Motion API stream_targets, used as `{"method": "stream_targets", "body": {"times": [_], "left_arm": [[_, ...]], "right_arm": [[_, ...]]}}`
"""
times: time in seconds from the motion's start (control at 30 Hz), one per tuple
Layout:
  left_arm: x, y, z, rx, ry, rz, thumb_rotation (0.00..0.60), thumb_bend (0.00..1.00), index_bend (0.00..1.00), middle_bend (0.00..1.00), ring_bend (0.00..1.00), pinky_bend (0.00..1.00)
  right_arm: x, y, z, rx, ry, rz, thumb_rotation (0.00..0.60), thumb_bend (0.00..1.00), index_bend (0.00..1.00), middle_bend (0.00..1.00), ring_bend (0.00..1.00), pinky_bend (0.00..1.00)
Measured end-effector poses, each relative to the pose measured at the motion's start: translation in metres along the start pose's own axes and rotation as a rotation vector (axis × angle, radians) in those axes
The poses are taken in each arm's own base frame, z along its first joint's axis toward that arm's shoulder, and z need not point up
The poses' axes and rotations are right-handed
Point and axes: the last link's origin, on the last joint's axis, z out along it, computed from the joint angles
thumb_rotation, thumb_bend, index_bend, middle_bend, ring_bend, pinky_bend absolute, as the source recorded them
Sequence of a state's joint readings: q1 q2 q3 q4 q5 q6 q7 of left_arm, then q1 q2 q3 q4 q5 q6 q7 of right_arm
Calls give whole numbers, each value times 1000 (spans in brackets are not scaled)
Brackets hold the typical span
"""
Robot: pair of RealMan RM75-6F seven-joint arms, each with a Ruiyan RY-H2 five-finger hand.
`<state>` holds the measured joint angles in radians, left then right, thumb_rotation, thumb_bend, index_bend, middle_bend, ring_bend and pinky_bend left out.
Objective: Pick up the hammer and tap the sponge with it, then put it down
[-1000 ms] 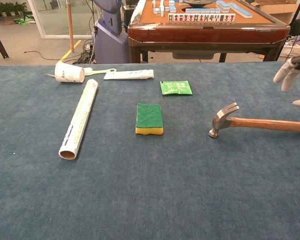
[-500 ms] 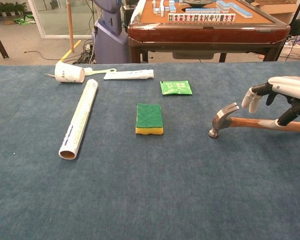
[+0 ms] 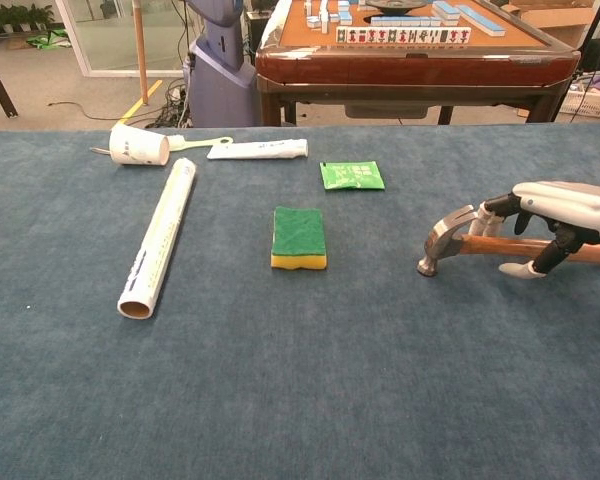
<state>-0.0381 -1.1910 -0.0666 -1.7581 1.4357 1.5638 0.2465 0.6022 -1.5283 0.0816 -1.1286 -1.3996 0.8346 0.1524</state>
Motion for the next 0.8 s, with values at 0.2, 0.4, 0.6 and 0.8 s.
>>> {"method": "stream_targets", "body": {"times": [0.2,0.4,0.6,0.8], "left_arm": [[0,0,1,-2,0,0,600,206,330,255,274,175],[0,0,1,-1,-1,3,600,206,330,255,274,175],[0,0,1,-1,-2,2,600,206,329,255,274,175],[0,0,1,-1,-4,3,600,206,330,255,273,175]], "right_arm": [[-2,1,1,0,-7,14,600,525,371,406,219,304],[-3,1,0,0,-7,28,600,579,382,420,224,304],[-3,2,0,-6,-7,32,600,579,382,427,230,304],[-4,2,-1,-5,-6,33,600,579,387,439,239,304]]}}
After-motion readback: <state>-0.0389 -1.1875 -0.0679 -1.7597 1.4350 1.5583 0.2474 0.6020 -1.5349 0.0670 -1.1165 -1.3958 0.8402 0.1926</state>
